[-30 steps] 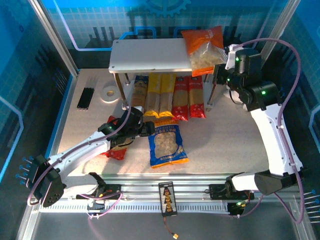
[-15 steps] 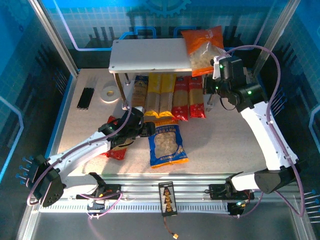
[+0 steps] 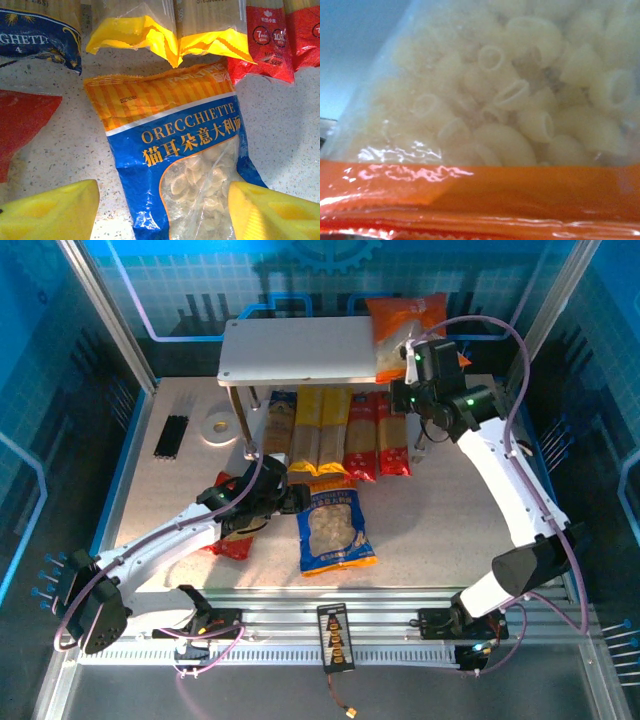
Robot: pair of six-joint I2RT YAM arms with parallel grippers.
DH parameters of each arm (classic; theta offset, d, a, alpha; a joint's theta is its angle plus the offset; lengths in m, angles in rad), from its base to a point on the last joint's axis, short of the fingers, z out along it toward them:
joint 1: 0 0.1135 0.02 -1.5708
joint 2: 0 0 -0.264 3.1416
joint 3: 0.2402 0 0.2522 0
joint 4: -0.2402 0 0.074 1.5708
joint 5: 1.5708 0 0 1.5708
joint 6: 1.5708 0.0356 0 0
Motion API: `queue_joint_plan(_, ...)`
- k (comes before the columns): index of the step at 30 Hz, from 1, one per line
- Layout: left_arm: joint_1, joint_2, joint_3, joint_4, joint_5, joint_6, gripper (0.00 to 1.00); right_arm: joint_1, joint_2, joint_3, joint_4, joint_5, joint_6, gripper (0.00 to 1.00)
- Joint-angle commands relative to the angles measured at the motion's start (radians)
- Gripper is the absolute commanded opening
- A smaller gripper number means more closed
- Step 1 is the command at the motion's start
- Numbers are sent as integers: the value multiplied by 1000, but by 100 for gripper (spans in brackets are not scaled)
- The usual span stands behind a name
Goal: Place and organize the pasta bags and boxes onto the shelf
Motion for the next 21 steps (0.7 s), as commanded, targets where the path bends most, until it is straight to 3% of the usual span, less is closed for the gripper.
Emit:
queue_joint_plan(1,-10,-12,-15,-1,-5,7,70,9,33,70,34,5,0,7)
queue_joint_plan(8,-9,-13,-16,-3,-1,7,70,15,33,50,34,-12,2,9)
queue_joint_plan(12,-10,-18,-17,-10,-1,6,71,15,-42,-41,36,-35,-1,24)
queue_joint_plan(16,-14,-42,-42,-1,-6,0,73,27,-156,-162,27,-69,-7,50)
queue_joint_plan(21,-77,-80,-105,30,-53,-13,74,79,-320,-321,-7,-31,3,55)
